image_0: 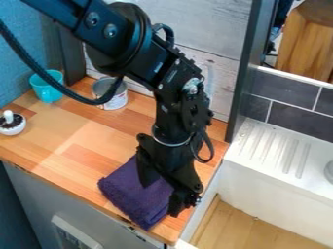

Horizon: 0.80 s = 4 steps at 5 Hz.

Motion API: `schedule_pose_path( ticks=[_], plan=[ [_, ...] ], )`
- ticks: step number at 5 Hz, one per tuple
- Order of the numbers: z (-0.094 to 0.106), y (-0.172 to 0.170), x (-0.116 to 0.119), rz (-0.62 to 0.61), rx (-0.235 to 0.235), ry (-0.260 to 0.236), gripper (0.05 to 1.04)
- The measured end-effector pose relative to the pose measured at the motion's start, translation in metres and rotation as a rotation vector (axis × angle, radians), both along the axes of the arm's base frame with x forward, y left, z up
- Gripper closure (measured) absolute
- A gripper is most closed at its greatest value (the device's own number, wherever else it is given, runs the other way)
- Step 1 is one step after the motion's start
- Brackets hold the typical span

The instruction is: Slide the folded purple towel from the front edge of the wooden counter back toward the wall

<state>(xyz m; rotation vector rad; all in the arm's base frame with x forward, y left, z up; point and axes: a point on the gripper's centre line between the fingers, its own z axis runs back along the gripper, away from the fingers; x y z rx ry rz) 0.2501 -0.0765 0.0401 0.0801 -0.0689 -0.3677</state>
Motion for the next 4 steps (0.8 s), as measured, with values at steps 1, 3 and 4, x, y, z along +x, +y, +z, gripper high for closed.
schedule_pose_path(
  ticks=[1, 3, 4],
  plan=[
    [-0.006, 0.001, -0.003, 0.0, 0.006, 0.023, 0.082],
    [0.004, 0.032, 0.003, 0.033, -0.027, 0.025, 0.082],
    [0.0, 0.047, 0.008, 0.067, -0.016, 0.048, 0.082]
  ],
)
